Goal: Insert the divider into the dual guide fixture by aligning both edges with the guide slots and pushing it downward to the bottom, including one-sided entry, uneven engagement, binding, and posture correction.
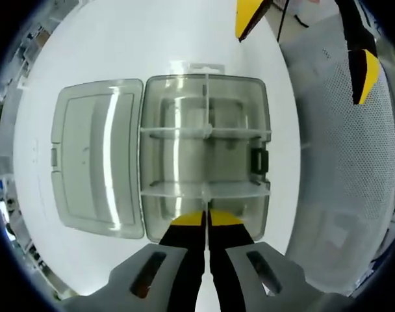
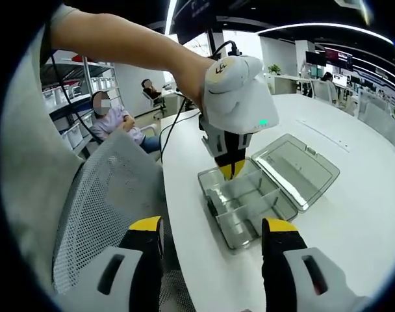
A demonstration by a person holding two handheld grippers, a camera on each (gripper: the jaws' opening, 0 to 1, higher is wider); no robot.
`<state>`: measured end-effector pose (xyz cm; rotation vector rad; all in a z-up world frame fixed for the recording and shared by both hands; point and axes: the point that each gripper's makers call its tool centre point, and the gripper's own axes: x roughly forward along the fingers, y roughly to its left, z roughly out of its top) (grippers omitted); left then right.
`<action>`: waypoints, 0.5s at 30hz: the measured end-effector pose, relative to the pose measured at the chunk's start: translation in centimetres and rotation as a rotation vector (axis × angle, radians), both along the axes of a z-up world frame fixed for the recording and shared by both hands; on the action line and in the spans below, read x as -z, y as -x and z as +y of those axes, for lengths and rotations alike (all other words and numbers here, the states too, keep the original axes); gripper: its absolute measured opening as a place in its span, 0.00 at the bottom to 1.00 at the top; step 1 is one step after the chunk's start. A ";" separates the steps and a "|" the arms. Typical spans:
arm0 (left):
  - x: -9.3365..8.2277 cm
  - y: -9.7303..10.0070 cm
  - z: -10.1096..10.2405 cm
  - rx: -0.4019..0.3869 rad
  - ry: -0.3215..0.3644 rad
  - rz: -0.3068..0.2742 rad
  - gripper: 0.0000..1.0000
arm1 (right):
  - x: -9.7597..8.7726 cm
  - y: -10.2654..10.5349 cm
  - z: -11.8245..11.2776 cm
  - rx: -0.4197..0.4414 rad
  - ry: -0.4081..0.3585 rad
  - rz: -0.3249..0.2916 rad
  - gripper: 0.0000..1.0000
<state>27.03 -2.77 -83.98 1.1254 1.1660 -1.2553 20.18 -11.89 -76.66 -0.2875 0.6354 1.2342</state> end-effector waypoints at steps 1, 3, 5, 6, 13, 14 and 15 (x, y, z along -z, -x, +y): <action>0.0 0.0 0.0 -0.003 0.009 -0.003 0.00 | 0.0 0.0 0.0 0.001 -0.001 0.000 0.58; 0.0 0.0 0.0 -0.009 0.025 -0.013 0.00 | 0.0 0.1 -0.1 0.002 0.001 -0.003 0.59; 0.1 0.0 0.0 -0.018 0.034 -0.025 0.00 | 0.0 0.0 -0.2 0.006 -0.001 -0.001 0.59; 0.2 0.0 0.0 -0.017 0.036 -0.031 0.00 | 0.0 0.0 -0.3 0.007 0.000 -0.001 0.59; 0.4 -0.1 0.2 -0.033 0.082 -0.081 0.08 | 0.1 -0.1 -0.7 0.015 0.002 -0.002 0.59; 0.4 -0.2 0.3 -0.041 0.089 -0.091 0.09 | 0.1 -0.1 -0.8 0.016 0.002 -0.001 0.59; 0.3 -0.2 0.3 -0.047 0.096 -0.094 0.10 | 0.1 -0.1 -0.8 0.016 0.003 -0.002 0.59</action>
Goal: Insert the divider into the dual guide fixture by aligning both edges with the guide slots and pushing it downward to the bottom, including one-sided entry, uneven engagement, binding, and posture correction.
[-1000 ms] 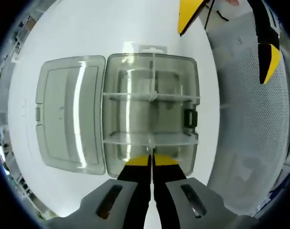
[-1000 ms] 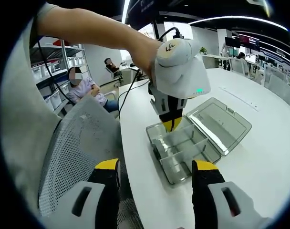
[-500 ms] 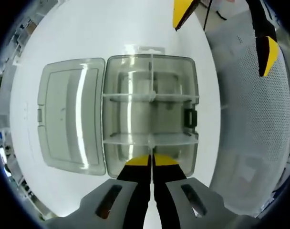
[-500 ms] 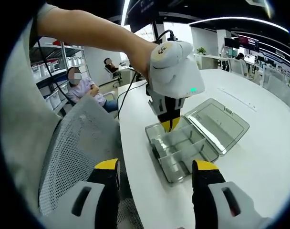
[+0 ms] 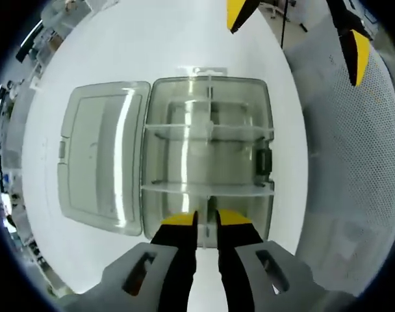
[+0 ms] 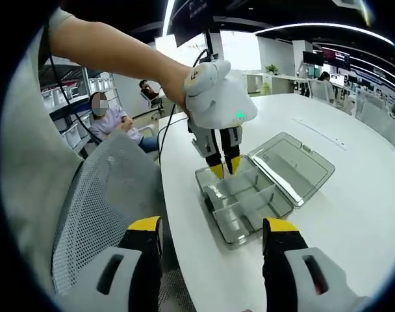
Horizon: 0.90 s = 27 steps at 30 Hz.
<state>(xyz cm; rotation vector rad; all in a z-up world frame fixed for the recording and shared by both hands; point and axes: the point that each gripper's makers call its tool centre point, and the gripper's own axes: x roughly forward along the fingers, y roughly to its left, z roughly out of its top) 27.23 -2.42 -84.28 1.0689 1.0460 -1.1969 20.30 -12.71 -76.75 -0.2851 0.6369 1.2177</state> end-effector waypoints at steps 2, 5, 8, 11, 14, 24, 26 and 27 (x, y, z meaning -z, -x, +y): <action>-0.2 0.0 0.0 -0.010 0.015 -0.011 0.12 | 0.0 0.0 -0.1 0.000 0.001 0.001 0.59; -0.6 -0.1 0.0 -0.039 0.052 -0.026 0.15 | 0.1 0.0 -0.1 -0.004 0.004 -0.001 0.60; -1.1 0.1 -0.1 -0.092 0.107 -0.034 0.22 | 0.0 -0.1 -0.2 -0.003 0.005 -0.003 0.60; -1.6 0.3 0.2 -0.131 0.148 -0.047 0.26 | 0.1 -0.1 -0.4 -0.005 0.009 -0.006 0.60; -2.1 0.6 0.3 -0.181 0.200 -0.055 0.28 | 0.1 -0.2 -0.6 -0.006 0.010 -0.010 0.61; -3.9 1.8 0.3 -0.352 0.391 -0.105 0.38 | 0.1 -0.4 -1.1 -0.011 0.020 -0.019 0.62; -4.5 1.8 0.1 -0.383 0.435 -0.118 0.38 | 0.2 -0.4 -1.1 -0.013 0.022 -0.022 0.62; -4.8 1.8 0.1 -0.406 0.459 -0.124 0.39 | 0.2 -0.4 -1.2 -0.014 0.024 -0.023 0.62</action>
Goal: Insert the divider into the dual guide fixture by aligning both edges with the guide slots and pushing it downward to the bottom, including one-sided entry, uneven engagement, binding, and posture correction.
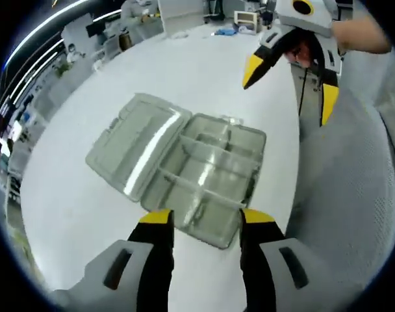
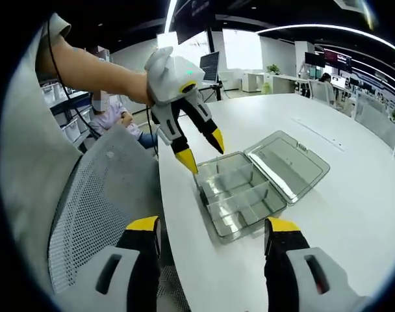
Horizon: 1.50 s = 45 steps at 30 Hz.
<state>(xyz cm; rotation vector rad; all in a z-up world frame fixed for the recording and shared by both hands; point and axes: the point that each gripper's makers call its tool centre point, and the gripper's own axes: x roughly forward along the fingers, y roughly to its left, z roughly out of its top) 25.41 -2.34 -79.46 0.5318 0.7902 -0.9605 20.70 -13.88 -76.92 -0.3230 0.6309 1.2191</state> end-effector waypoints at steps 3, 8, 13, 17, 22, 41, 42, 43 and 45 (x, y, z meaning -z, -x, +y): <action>-0.8 0.2 -0.2 -0.052 0.067 -0.004 0.40 | 0.0 0.1 -0.1 -0.002 0.007 0.003 0.62; -1.8 0.5 -0.2 -0.089 0.120 -0.030 0.41 | 0.1 0.1 -0.3 -0.003 0.015 0.000 0.62; -2.7 0.9 -0.4 -0.136 0.198 -0.047 0.43 | 0.1 0.1 -0.6 -0.001 0.023 0.002 0.62; -2.9 1.5 -0.4 -0.161 0.238 -0.055 0.46 | 0.2 0.0 -1.0 -0.001 0.033 0.003 0.62; -3.2 2.2 -0.8 -0.171 0.272 -0.065 0.49 | 0.3 -0.3 -1.6 -0.003 0.049 0.001 0.62; -5.0 3.7 -1.9 -0.205 0.389 -0.095 0.54 | 0.6 -1.9 -3.1 -0.010 0.097 -0.010 0.61; -5.1 3.8 -1.9 -0.207 0.392 -0.096 0.55 | 0.7 -2.0 -3.2 -0.014 0.100 -0.014 0.61; -5.1 3.8 -1.9 -0.208 0.395 -0.097 0.55 | 0.7 -2.0 -3.2 -0.015 0.101 -0.014 0.61; -5.2 3.9 -1.9 -0.209 0.395 -0.100 0.55 | 1.0 -2.3 -3.4 -0.015 0.111 -0.010 0.61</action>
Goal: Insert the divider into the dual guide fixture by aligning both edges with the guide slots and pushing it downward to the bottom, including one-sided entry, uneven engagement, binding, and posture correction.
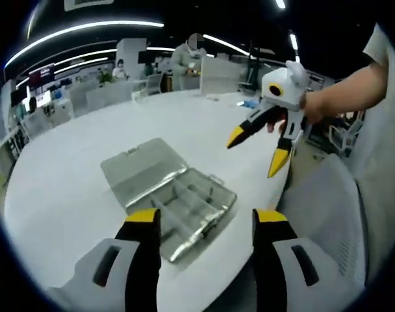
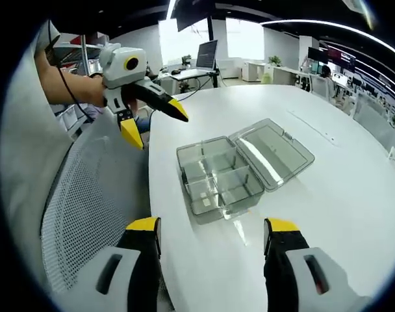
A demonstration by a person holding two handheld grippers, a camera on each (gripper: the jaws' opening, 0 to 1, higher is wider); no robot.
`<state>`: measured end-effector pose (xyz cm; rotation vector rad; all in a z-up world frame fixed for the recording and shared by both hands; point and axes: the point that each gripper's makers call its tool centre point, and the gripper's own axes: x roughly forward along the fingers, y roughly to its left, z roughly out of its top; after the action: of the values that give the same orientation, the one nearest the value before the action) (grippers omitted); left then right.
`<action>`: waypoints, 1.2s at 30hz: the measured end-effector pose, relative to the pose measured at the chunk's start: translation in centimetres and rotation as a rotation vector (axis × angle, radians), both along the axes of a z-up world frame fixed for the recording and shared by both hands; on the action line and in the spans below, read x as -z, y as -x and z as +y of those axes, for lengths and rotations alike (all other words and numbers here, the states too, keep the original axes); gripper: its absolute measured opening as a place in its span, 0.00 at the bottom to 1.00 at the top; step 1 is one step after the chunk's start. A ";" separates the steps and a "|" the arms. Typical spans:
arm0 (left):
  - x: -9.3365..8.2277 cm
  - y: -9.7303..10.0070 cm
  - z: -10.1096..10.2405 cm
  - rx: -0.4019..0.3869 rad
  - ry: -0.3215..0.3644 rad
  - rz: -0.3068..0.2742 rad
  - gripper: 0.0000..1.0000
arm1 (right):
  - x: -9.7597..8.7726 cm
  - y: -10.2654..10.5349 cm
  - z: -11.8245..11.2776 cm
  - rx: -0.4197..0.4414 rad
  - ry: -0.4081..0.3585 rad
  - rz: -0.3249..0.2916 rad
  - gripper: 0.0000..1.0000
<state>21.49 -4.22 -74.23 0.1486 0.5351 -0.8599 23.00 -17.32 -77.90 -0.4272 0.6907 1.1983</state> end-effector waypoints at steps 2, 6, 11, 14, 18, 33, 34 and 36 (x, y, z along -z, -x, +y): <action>-0.1 0.1 0.1 -0.001 0.004 -0.002 0.55 | 0.2 -0.2 -0.1 -0.001 0.006 -0.001 0.61; -0.3 0.2 0.1 -0.004 0.010 -0.009 0.56 | 0.6 -0.6 -0.1 -0.001 0.016 0.006 0.60; -0.4 0.6 0.0 -0.008 0.016 -0.013 0.56 | 1.4 -0.9 0.0 -0.022 0.052 -0.001 0.59; -0.4 0.8 0.1 -0.009 0.019 -0.008 0.55 | 1.6 -1.0 0.2 -0.026 0.053 0.003 0.59; -0.6 0.9 0.4 -0.016 0.023 -0.014 0.55 | 2.3 -1.4 0.2 -0.035 0.077 0.007 0.59; -0.7 1.4 1.0 -0.021 0.012 -0.032 0.55 | 3.5 -2.5 0.4 -0.048 0.123 0.021 0.57; -0.7 1.4 1.0 -0.024 0.016 -0.032 0.55 | 3.6 -2.6 0.4 -0.051 0.128 0.021 0.57; -0.7 1.4 1.0 -0.025 0.016 -0.033 0.55 | 3.7 -2.9 0.4 -0.057 0.134 0.020 0.56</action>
<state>20.06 -3.23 -73.49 0.1410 0.4981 -0.8359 25.87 -16.87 -81.58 -0.5502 0.7833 1.2158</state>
